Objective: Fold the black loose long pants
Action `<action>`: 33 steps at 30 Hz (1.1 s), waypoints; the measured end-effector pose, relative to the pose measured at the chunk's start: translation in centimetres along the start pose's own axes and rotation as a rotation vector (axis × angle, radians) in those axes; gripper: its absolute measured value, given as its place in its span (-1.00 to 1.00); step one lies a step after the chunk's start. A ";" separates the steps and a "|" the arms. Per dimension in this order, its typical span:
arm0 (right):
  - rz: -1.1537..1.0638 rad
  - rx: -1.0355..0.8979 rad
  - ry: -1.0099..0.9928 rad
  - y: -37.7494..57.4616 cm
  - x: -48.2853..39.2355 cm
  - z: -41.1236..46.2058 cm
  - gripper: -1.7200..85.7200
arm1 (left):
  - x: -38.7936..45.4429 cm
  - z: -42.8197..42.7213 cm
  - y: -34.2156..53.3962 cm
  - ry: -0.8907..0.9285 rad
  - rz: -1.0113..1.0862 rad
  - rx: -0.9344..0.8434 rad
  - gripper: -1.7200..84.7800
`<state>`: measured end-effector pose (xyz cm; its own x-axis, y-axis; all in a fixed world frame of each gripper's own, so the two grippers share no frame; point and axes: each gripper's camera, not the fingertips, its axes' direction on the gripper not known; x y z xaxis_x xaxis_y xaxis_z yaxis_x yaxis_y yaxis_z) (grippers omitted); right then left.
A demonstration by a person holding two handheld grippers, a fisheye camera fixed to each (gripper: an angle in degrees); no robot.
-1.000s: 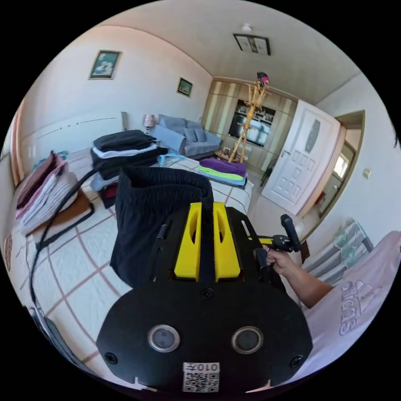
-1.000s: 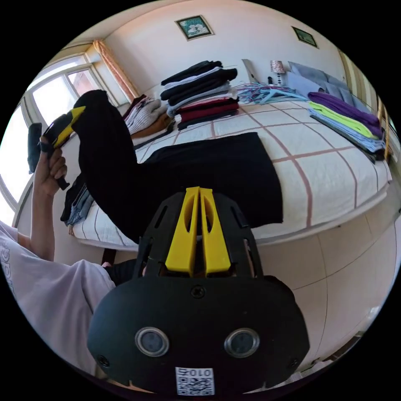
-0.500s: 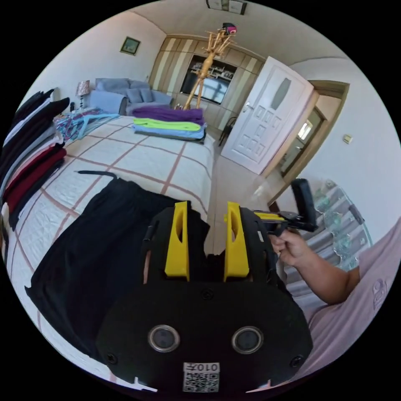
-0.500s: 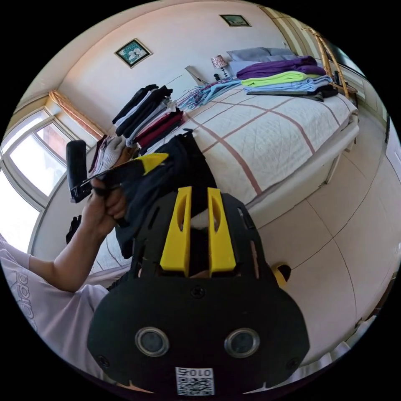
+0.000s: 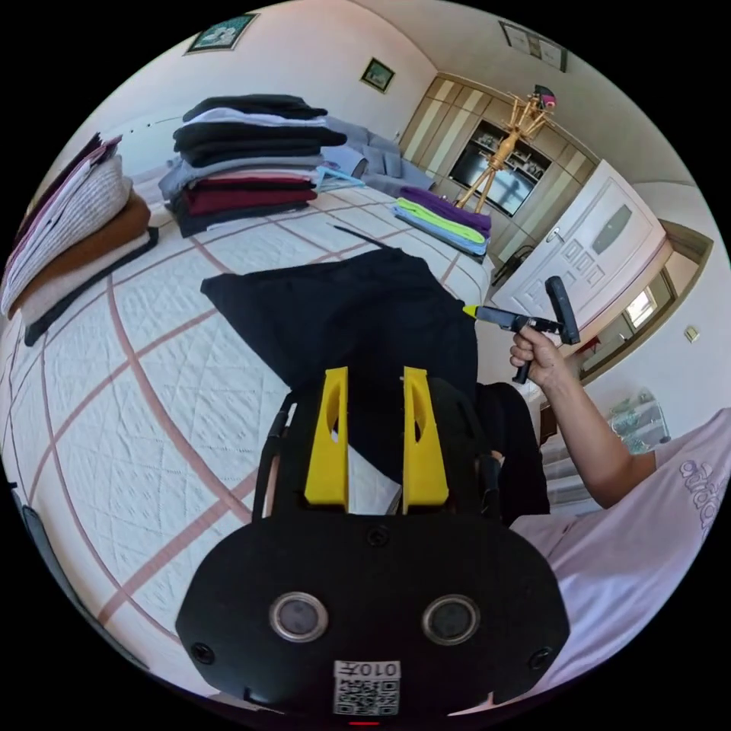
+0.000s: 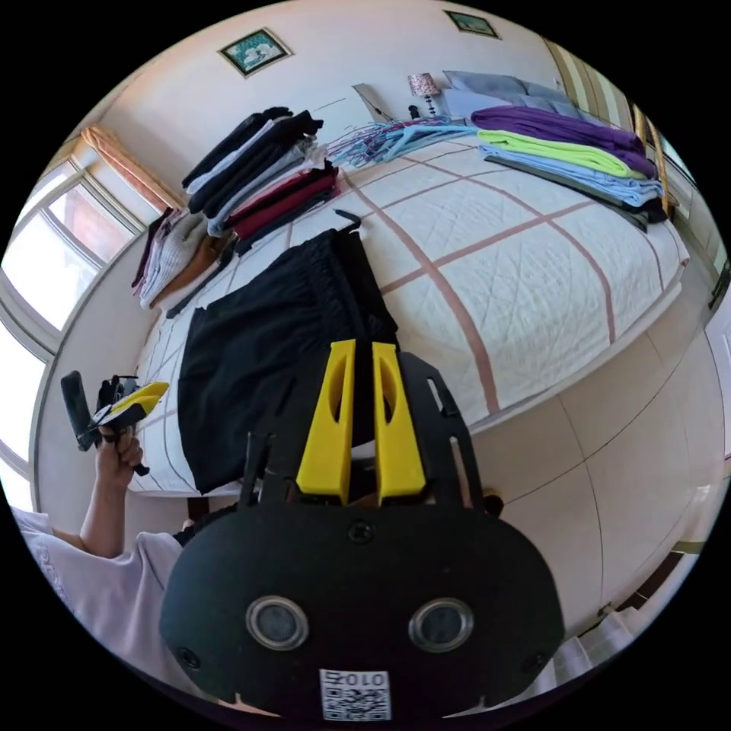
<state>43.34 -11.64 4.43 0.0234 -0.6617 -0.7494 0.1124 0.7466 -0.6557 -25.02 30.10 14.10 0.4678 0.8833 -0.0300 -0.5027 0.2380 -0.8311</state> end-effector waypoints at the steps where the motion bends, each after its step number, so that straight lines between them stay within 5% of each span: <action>1: 0.002 -0.019 0.000 -0.2 0.3 0.1 -0.85 | -0.4 0.9 0.0 -0.001 -0.005 -0.044 -0.70; 10: -0.015 -0.012 -0.069 -0.9 4.8 -1.5 -0.71 | -4.2 1.8 0.0 0.128 -0.075 -0.080 -0.68; 15: -0.011 -0.122 -0.334 -2.8 9.6 0.6 -0.65 | -6.6 0.7 2.2 0.179 -0.159 -0.050 -0.68; 33: -0.063 -0.223 -0.713 -6.6 17.9 3.5 -0.72 | -11.2 1.9 3.1 0.323 -0.255 -0.074 -0.67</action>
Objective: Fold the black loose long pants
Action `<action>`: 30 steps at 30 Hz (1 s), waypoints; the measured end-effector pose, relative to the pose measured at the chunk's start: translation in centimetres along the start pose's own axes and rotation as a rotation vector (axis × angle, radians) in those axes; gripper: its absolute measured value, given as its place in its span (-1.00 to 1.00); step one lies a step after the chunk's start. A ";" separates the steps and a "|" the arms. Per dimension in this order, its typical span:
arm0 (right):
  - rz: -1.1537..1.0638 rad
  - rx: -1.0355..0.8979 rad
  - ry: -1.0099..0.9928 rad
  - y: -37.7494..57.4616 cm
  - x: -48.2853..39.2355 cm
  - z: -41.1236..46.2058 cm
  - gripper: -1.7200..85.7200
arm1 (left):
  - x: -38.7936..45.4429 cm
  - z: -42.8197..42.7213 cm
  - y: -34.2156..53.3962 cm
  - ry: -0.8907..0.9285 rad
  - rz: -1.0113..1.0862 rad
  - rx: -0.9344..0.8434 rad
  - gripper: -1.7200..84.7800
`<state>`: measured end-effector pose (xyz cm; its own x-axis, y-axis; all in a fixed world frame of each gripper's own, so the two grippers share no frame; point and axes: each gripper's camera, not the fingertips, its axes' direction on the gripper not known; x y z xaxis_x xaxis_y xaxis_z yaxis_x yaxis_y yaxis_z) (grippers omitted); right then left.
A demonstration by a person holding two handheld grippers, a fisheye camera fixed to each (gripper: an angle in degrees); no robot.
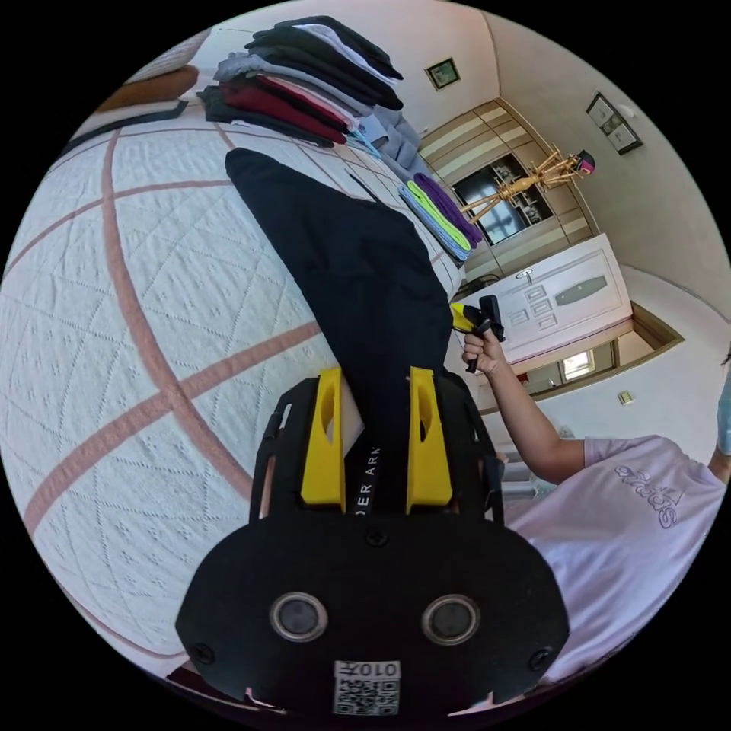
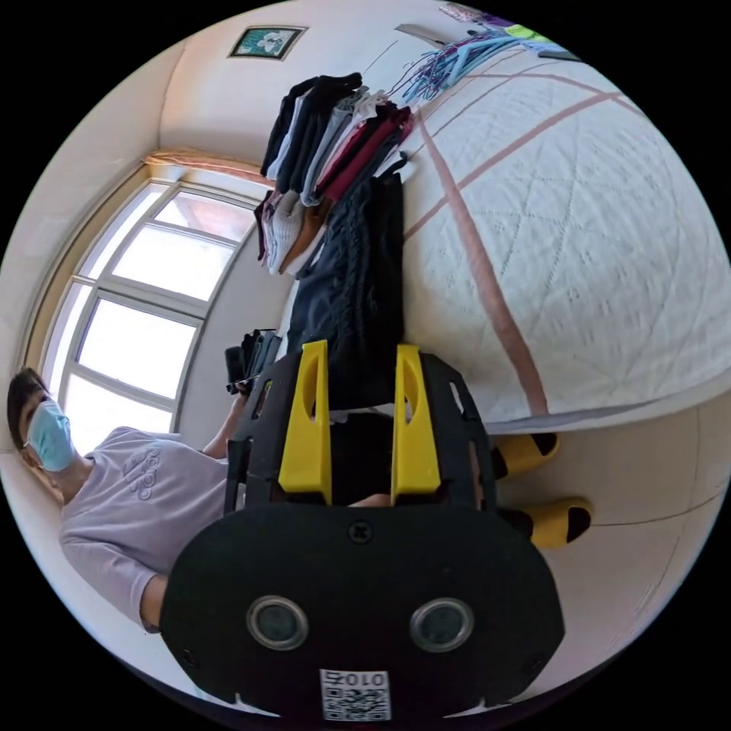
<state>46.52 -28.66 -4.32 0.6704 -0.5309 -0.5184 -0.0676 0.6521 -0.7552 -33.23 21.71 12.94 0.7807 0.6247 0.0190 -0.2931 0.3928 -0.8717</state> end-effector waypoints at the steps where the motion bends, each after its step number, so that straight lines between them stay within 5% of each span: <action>1: 0.004 0.001 -0.013 -0.2 0.3 -0.1 -0.73 | -0.3 -0.3 0.1 0.017 -0.009 -0.006 -0.67; 30: -0.193 0.004 -0.162 -1.6 -14.1 -8.4 -0.83 | -9.6 -4.0 7.0 0.411 -0.350 0.030 -0.55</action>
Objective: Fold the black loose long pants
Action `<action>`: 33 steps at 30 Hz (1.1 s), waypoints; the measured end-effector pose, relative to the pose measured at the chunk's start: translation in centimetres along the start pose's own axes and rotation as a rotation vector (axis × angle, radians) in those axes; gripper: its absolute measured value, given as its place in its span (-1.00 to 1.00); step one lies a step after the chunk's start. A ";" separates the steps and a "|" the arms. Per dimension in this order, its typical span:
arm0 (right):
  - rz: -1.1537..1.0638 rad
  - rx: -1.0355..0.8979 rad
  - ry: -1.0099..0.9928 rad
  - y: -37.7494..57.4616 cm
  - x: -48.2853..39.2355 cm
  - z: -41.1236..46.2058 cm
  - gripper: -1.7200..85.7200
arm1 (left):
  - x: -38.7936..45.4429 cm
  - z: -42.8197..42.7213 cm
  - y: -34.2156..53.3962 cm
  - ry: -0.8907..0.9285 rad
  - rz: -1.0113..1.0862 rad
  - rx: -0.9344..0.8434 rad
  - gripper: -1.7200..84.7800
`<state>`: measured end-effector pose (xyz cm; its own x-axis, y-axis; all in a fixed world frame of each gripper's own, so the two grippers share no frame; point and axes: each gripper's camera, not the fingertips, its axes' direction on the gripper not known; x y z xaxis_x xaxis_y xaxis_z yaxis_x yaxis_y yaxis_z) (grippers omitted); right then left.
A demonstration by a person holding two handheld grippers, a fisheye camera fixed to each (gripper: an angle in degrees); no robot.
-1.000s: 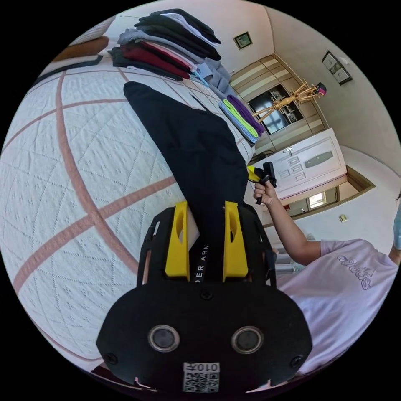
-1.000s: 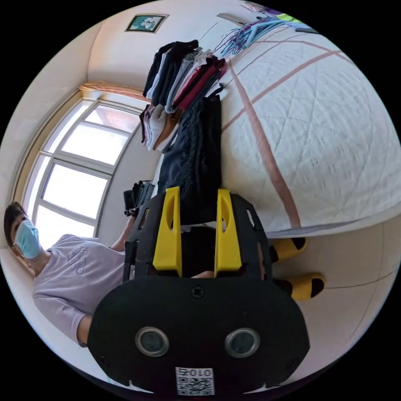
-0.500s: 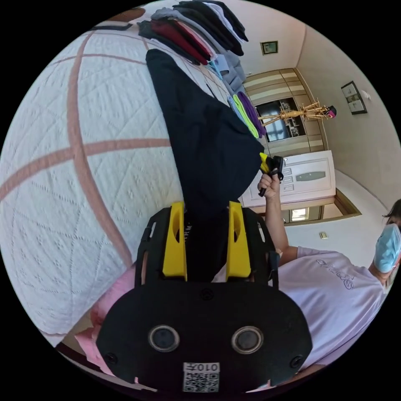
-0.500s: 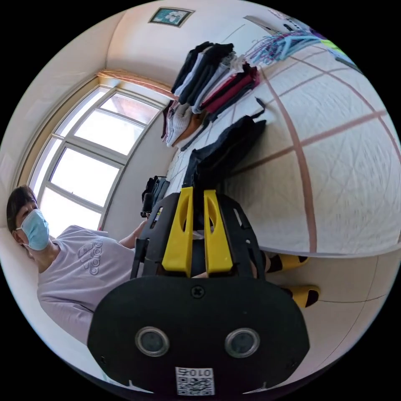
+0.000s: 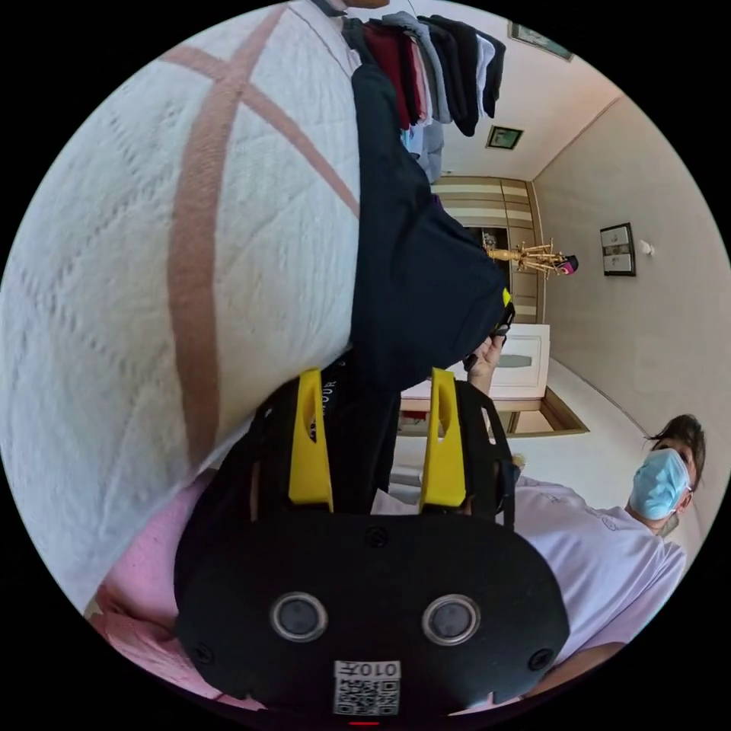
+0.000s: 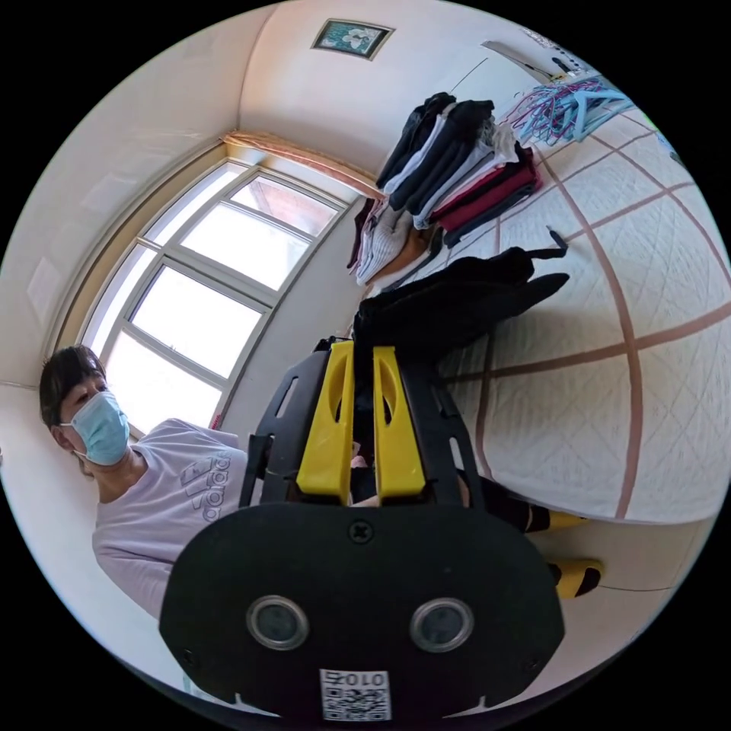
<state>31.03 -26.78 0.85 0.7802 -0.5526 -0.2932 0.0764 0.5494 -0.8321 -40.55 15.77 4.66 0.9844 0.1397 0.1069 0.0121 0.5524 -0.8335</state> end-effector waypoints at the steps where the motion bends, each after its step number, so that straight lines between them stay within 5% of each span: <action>1: -0.001 -0.003 -0.001 0.0 -0.2 0.0 -0.83 | -0.1 0.2 -0.4 0.027 0.006 -0.005 -0.55; 13: 0.070 0.019 0.078 2.3 -4.1 -3.4 -0.84 | -1.3 -1.5 1.3 0.223 0.107 0.096 -0.78; 22: 0.194 0.029 0.134 6.1 -5.2 -5.2 -0.84 | 5.9 -9.2 3.1 -0.024 0.342 0.135 -0.84; 33: -0.237 -0.009 0.090 0.0 -23.4 -2.7 -0.84 | 19.6 -26.4 10.0 -0.125 0.670 0.313 -0.87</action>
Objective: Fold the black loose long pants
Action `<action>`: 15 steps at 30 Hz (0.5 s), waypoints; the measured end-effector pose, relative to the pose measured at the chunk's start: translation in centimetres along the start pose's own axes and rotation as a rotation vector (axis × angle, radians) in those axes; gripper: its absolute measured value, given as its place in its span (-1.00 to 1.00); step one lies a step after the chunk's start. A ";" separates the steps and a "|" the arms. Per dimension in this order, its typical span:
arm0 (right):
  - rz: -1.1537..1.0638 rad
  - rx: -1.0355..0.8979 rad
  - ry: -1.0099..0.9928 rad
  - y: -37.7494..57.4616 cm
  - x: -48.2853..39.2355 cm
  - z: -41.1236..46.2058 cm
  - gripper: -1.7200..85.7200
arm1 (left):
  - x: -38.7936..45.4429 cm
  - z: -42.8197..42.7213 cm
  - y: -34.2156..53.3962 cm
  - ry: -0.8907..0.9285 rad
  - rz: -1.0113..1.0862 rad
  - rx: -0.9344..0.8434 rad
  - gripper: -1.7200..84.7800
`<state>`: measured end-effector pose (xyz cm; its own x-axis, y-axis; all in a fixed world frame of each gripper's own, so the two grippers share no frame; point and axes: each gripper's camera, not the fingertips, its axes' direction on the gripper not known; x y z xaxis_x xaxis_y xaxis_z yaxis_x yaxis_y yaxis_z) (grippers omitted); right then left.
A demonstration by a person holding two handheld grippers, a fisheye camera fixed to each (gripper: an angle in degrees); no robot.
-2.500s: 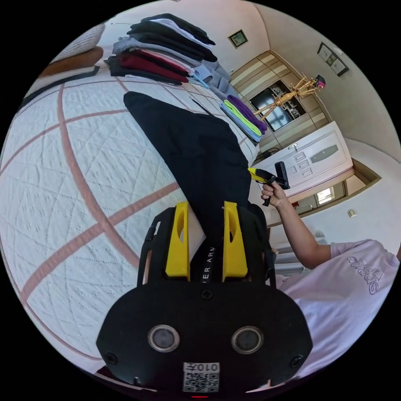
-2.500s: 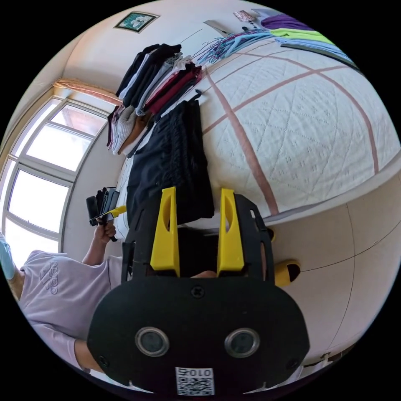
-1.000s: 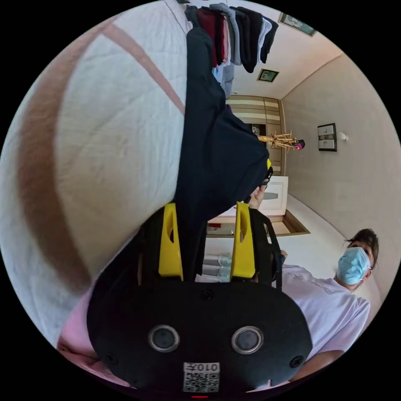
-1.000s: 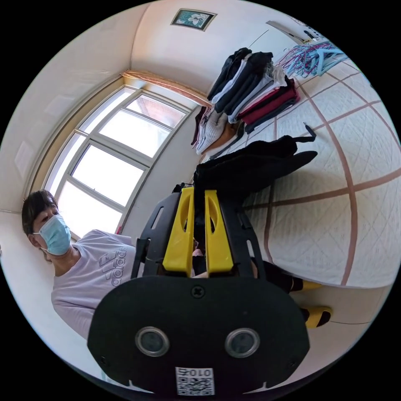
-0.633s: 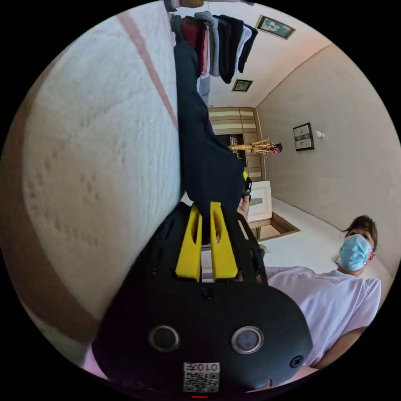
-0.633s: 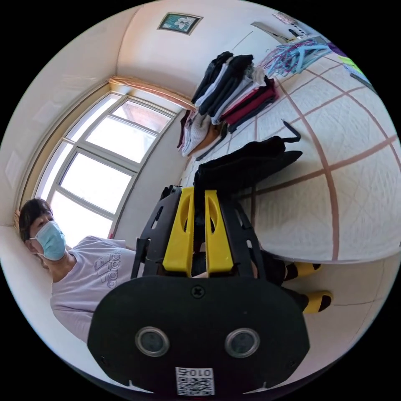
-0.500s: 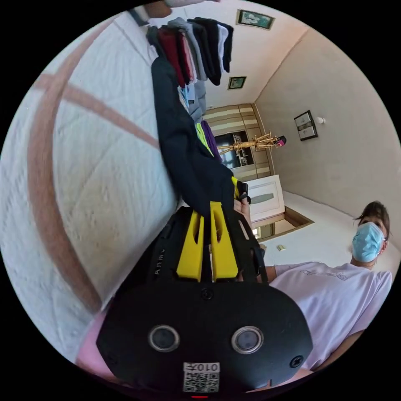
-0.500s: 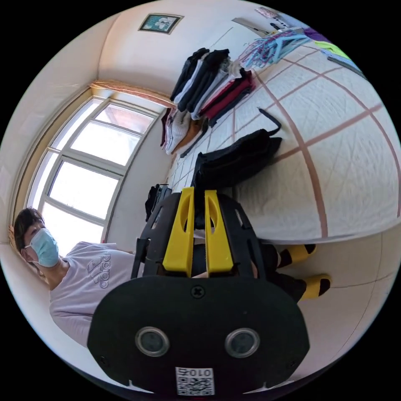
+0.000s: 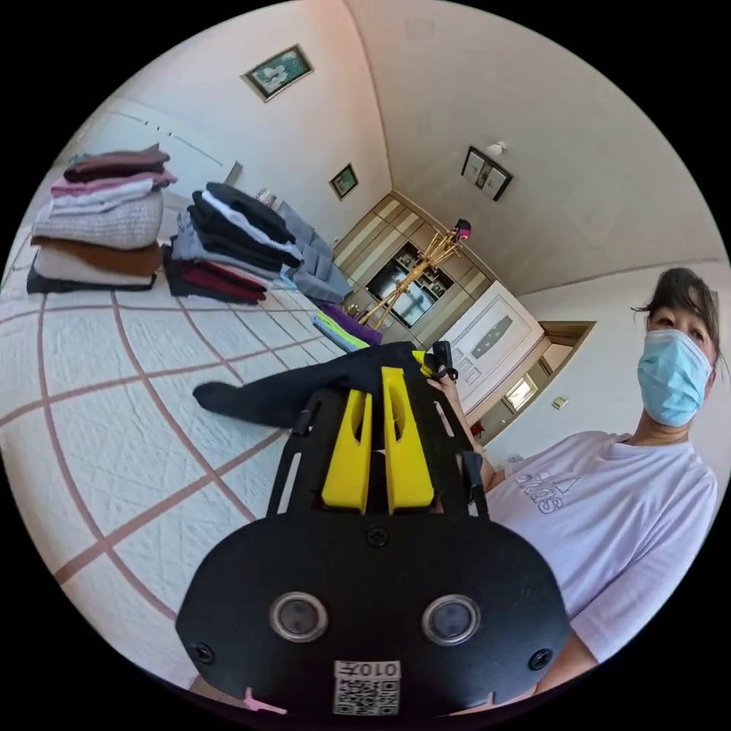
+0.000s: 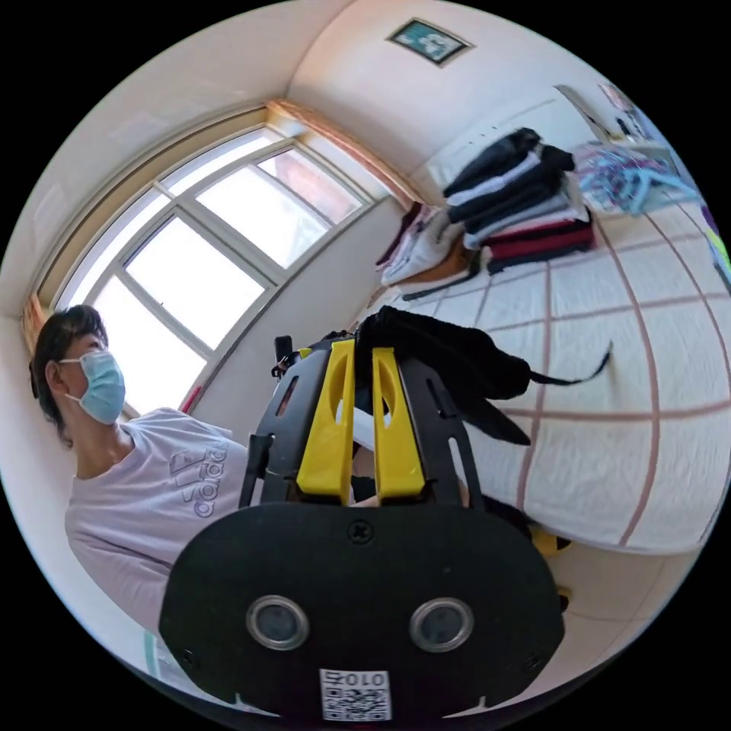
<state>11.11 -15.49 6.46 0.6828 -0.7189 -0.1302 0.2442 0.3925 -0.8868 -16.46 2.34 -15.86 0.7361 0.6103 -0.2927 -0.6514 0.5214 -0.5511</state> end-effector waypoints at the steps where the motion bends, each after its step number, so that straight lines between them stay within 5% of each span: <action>1: -0.024 -0.005 -0.007 -0.6 -1.0 0.3 -0.84 | 1.7 -2.8 0.2 -0.016 0.030 0.018 -0.87; 15: -0.409 -0.156 -0.244 -21.1 -20.8 21.0 -0.86 | 10.8 -40.0 -3.4 -0.418 0.202 0.201 -0.87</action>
<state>6.19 3.20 37.21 0.6980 -0.6339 0.3333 0.4324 0.0021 -0.9017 1.12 -16.71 -48.41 0.4823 0.8758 -0.0174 -0.8259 0.4480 -0.3422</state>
